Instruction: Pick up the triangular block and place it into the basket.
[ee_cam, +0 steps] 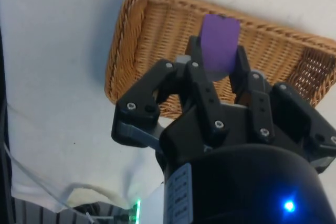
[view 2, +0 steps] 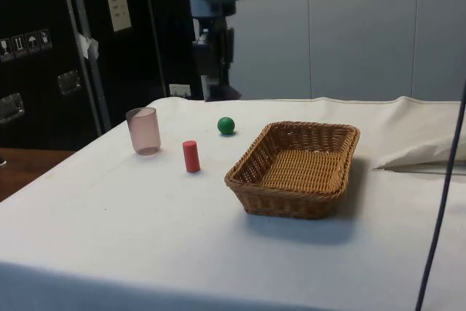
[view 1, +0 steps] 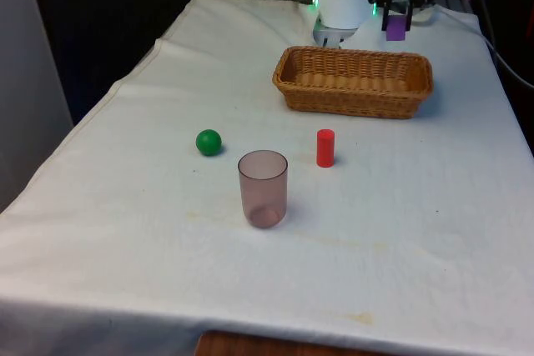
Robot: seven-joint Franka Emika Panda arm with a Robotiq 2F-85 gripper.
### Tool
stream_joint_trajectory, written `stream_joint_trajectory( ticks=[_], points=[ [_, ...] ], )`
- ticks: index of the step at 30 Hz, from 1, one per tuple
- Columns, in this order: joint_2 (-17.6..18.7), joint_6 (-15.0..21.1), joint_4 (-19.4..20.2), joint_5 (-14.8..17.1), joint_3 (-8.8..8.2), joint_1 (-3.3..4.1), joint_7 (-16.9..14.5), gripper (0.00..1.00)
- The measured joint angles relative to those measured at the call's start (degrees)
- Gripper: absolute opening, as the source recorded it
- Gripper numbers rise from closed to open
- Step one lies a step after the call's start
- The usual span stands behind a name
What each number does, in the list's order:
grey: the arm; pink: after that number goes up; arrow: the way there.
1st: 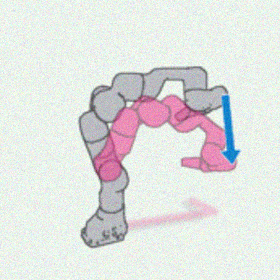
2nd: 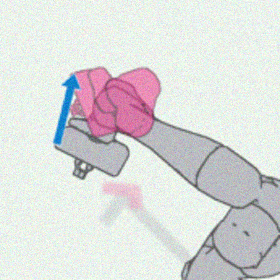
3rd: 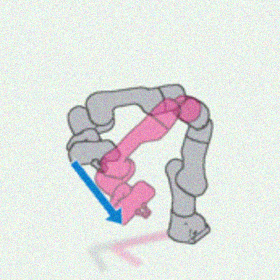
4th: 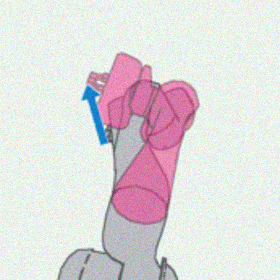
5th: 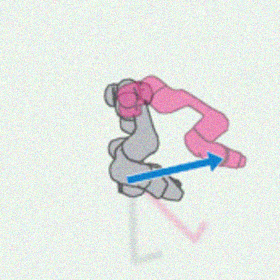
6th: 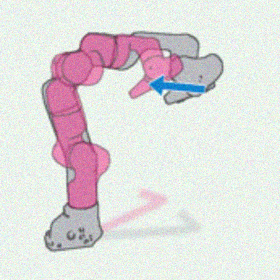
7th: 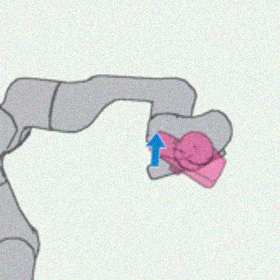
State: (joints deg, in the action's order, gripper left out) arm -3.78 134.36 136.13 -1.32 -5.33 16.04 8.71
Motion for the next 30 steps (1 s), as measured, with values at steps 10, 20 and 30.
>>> stream_joint_trajectory(
  ticks=[10,20,30],
  points=[
    [-2.4,4.2,6.0,-0.7,-0.63,-0.52,-0.9,0.33],
    [-4.4,9.7,12.9,-1.9,-2.29,-1.2,-2.8,0.33],
    [-5.2,14.8,18.7,-2.6,-4.13,-1.78,-4.8,0.33]
  ],
)
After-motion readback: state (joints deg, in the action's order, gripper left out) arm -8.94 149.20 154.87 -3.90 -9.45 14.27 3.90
